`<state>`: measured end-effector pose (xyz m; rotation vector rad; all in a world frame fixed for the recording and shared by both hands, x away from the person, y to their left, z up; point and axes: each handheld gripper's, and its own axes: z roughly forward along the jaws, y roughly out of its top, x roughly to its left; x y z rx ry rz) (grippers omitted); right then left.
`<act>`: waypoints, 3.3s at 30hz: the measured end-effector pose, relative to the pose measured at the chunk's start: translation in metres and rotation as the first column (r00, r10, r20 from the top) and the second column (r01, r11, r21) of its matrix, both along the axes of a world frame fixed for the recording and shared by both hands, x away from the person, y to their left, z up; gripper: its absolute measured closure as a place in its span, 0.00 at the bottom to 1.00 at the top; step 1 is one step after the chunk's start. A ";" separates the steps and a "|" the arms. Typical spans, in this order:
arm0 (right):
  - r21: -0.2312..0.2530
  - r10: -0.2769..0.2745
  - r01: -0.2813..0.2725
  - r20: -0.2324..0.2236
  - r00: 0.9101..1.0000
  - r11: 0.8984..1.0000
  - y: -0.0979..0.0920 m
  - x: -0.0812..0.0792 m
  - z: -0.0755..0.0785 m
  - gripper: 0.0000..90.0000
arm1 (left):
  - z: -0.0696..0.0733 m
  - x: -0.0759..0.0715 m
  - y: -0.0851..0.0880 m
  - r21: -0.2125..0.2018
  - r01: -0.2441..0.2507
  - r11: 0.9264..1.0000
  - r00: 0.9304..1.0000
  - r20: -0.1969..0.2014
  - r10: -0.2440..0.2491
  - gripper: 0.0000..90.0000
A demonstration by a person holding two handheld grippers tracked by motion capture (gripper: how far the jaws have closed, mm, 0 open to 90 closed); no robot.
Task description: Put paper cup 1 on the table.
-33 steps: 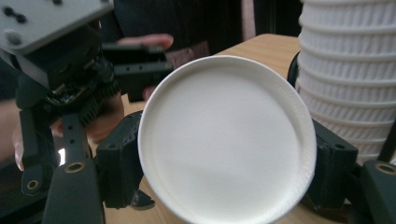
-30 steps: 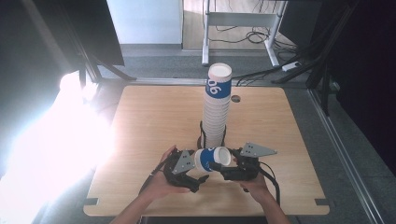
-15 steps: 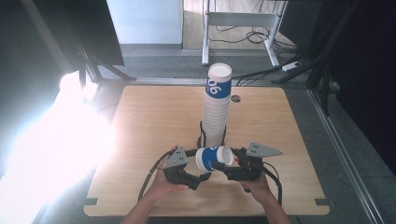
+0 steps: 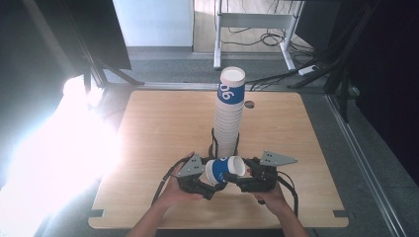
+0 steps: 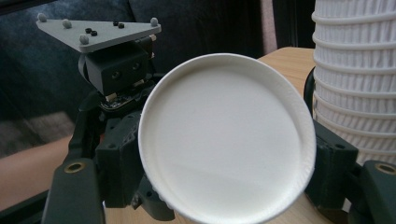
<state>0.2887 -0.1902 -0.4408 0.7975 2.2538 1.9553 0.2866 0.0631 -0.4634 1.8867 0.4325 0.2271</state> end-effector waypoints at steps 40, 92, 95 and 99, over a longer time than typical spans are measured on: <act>-0.048 -0.044 0.045 0.018 0.999 0.998 -0.007 0.001 0.002 0.22 | 0.008 0.008 0.009 0.231 -0.051 0.972 0.998 0.050 0.041 0.13; -0.077 0.086 -0.092 -0.084 0.993 0.993 0.004 0.009 -0.022 0.30 | 0.015 0.006 0.000 0.419 0.039 0.907 0.993 0.086 -0.083 0.13; -0.070 0.087 -0.094 -0.096 0.992 0.993 0.003 0.010 -0.022 0.29 | 0.016 0.005 0.000 0.410 0.037 0.911 0.992 0.092 -0.082 0.13; -0.075 0.091 -0.100 -0.114 0.989 0.992 0.005 0.012 -0.025 0.27 | 0.016 0.005 -0.001 0.408 0.041 0.912 0.992 0.094 -0.087 0.13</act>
